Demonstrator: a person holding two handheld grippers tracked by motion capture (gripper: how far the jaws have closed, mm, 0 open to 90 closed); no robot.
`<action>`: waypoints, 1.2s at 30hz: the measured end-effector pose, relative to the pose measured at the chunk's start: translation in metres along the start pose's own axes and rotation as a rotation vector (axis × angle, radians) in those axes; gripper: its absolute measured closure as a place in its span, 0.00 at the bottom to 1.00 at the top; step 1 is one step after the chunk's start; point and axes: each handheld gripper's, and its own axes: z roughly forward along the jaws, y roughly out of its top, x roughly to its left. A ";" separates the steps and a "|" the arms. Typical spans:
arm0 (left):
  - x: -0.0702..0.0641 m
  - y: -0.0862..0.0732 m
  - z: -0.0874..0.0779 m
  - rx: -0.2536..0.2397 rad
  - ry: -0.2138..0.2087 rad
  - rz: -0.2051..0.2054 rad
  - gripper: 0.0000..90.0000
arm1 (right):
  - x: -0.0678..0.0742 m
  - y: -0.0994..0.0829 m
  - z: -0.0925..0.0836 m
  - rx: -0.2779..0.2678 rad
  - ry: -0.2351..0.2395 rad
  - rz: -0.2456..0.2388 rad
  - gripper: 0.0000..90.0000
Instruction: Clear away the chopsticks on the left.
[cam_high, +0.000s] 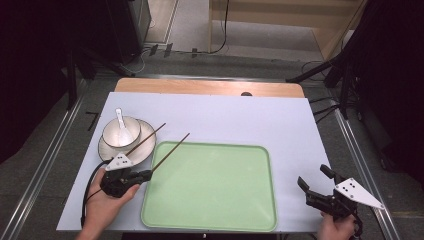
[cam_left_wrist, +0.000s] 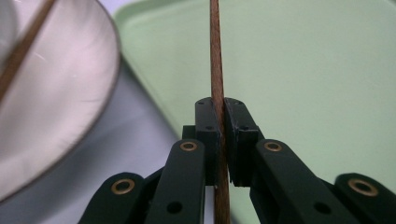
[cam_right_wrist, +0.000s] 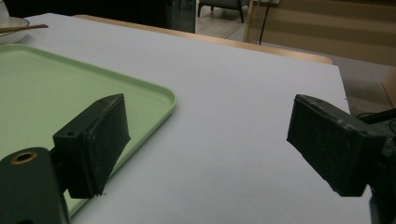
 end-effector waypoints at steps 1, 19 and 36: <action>-0.002 -0.001 0.000 -0.001 -0.005 -0.004 0.95 | 0.000 0.000 0.000 0.000 0.001 0.000 0.14; -0.033 -0.022 0.018 0.019 -0.010 -0.084 0.94 | 0.000 0.000 0.000 -0.004 0.004 -0.002 0.14; -0.044 -0.025 0.025 0.035 0.075 -0.083 0.93 | 0.000 0.001 -0.001 -0.009 0.005 -0.002 0.14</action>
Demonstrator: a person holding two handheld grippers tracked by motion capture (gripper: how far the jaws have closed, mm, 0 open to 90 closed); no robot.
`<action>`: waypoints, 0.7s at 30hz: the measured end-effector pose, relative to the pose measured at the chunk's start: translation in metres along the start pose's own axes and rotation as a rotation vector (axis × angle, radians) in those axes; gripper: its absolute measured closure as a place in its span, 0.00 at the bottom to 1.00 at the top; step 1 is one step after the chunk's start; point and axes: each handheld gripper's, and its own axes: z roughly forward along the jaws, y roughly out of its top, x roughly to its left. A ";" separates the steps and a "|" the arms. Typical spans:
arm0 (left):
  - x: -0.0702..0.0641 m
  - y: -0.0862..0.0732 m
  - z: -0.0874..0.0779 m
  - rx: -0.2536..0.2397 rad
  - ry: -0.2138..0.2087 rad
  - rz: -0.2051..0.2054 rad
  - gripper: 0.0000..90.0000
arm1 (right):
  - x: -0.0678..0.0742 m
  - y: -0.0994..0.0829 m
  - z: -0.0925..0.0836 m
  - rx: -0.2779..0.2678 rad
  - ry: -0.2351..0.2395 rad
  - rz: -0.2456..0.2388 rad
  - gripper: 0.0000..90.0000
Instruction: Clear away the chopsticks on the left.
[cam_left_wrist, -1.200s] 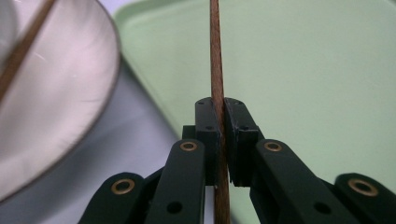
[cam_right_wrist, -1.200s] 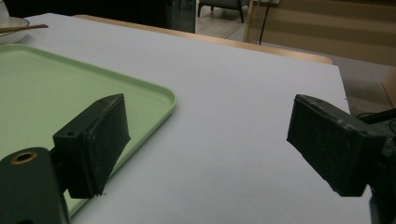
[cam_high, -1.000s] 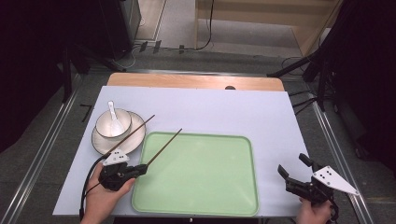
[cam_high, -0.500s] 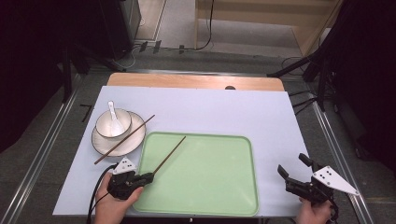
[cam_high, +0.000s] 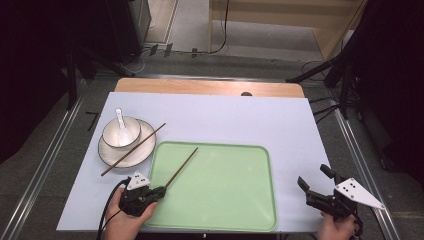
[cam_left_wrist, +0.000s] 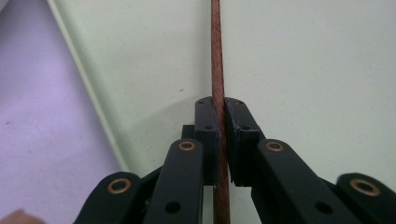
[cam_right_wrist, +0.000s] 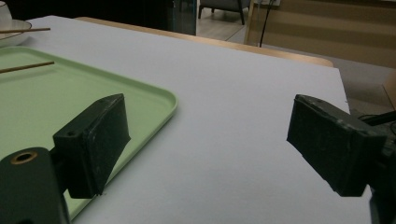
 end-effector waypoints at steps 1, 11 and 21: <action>0.000 0.000 0.000 0.002 0.000 -0.001 0.93 | 0.000 0.000 0.000 0.000 -0.001 0.000 0.14; 0.000 0.000 0.000 -0.019 -0.041 -0.005 0.75 | -0.001 0.000 0.000 0.002 -0.001 0.002 0.14; -0.003 0.030 0.010 -0.111 -0.079 0.048 0.83 | -0.003 -0.001 0.000 0.002 -0.003 0.014 0.14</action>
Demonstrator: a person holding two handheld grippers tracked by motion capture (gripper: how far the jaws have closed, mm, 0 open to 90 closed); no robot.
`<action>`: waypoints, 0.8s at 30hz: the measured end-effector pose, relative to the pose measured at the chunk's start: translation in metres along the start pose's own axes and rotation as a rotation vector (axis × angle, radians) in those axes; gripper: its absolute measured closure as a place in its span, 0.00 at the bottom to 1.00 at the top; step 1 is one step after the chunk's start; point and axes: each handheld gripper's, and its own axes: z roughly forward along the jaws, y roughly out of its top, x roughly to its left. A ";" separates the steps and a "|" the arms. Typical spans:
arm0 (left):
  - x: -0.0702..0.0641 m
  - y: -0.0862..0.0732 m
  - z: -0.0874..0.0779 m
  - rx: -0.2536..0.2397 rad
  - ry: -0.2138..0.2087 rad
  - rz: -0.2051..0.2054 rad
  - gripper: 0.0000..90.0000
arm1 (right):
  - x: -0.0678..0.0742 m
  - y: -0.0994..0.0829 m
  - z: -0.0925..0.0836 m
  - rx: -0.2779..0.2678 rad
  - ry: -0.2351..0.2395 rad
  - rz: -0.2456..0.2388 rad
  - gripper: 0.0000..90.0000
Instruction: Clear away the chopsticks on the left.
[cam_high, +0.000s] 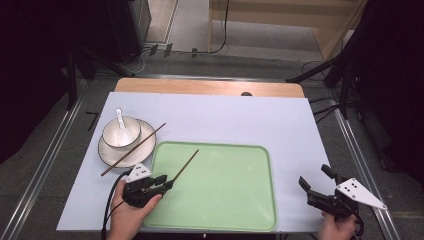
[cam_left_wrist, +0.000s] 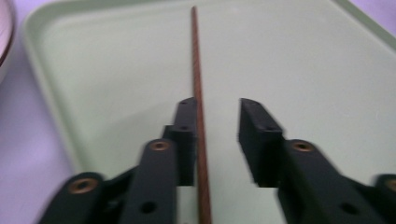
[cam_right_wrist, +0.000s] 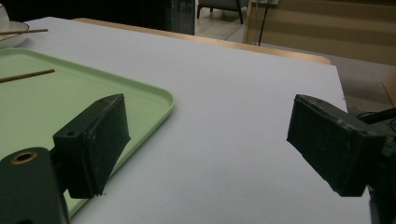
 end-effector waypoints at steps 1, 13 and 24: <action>-0.003 0.003 0.005 0.004 -0.005 0.013 0.88 | 0.001 0.000 0.000 0.000 0.000 0.000 0.14; -0.012 0.021 0.057 0.073 0.029 0.025 1.00 | 0.001 0.000 0.001 0.002 0.011 -0.010 0.14; 0.003 0.021 0.045 0.097 0.128 -0.008 1.00 | 0.001 -0.001 0.002 0.005 0.015 -0.010 0.14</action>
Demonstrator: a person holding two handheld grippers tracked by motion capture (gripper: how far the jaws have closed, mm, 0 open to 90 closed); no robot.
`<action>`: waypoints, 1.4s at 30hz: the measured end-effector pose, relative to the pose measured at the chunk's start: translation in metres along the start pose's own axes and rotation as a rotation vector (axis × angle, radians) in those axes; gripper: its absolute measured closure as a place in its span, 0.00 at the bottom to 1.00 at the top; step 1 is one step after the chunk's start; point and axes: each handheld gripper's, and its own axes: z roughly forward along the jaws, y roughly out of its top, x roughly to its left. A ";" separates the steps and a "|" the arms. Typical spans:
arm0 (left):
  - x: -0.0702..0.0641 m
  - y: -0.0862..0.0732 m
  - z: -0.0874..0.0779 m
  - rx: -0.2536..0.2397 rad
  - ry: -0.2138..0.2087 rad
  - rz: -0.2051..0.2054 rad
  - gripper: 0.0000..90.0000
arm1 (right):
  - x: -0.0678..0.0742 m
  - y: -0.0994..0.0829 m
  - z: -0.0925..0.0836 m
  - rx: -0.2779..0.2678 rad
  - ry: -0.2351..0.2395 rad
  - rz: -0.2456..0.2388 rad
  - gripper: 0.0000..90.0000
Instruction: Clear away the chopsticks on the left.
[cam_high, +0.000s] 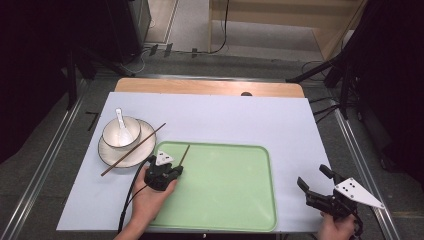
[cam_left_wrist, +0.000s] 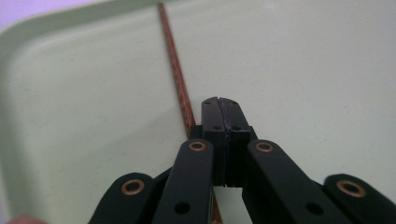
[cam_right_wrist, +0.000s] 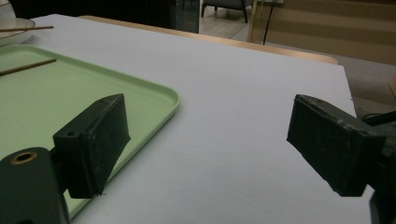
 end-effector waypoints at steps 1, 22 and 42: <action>0.002 -0.001 -0.001 -0.002 0.003 -0.001 1.00 | 0.000 0.000 0.000 0.001 -0.001 0.002 0.14; 0.036 -0.017 -0.021 -0.028 0.027 -0.060 1.00 | 0.001 0.000 0.002 0.006 0.006 -0.003 0.14; 0.038 -0.016 -0.020 -0.035 0.002 -0.035 1.00 | 0.001 0.000 0.002 0.007 0.006 -0.003 0.14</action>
